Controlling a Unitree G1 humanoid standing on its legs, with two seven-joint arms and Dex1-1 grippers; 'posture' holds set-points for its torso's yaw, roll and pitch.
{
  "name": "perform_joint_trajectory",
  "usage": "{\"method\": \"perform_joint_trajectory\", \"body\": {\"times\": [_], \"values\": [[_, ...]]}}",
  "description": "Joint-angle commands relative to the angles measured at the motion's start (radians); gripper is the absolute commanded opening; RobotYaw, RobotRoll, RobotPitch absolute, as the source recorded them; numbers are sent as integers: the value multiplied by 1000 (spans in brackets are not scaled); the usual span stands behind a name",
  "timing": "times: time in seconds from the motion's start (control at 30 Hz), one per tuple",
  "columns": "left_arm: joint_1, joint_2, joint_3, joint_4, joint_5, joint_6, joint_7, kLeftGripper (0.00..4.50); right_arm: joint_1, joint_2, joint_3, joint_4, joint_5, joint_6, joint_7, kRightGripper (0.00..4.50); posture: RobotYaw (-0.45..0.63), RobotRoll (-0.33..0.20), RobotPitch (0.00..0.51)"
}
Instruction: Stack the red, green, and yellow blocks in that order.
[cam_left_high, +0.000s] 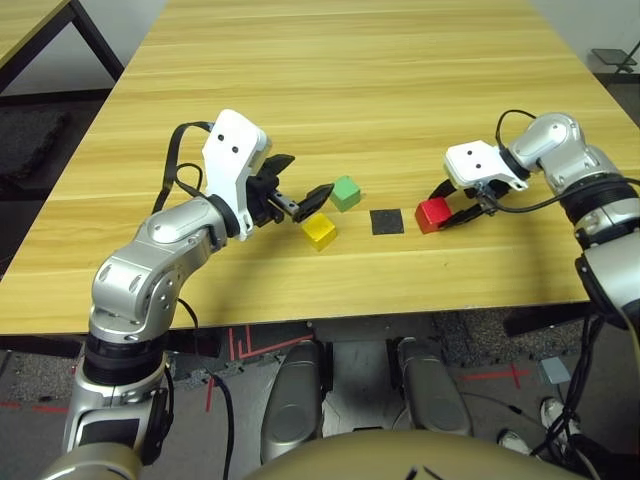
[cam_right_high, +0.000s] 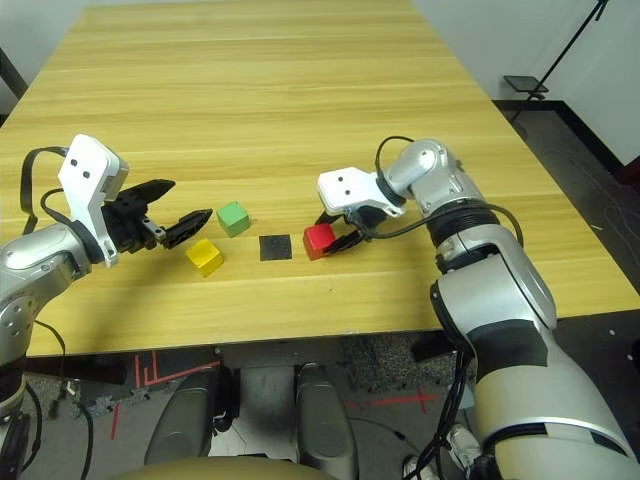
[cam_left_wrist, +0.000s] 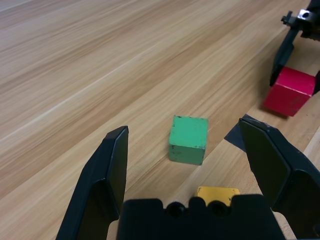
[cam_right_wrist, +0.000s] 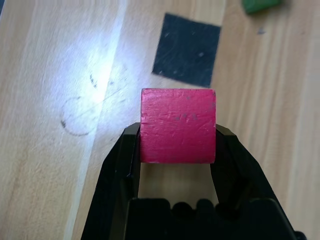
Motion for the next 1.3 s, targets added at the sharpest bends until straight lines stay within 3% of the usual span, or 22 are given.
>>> {"method": "perform_joint_trajectory", "body": {"times": [0.03, 0.2, 0.37, 0.67, 1.3], "values": [[-9, 1, -9, 3, 4, 8, -2, 4500, 26, 24, -31, -130, 7, 157, 0, 2049, 465, -256, 137], [-34, 9, -24, 21, 14, 16, -4, 4500, 71, 72, -6, -295, -71, 389, -87, 2049, 479, -252, 138], [-37, -6, -25, 8, 13, 29, 18, 4500, 92, 124, 0, -354, -124, 508, -161, 2049, 500, -251, 137], [4, -9, 4, -30, 5, 52, 49, 4500, 111, 173, -11, -354, -119, 552, -194, 2049, 529, -251, 148], [-15, -2, 1, -10, 0, 57, 35, 4500, 178, 107, -1, -507, -124, 623, -134, 2049, 501, -233, 160]]}}
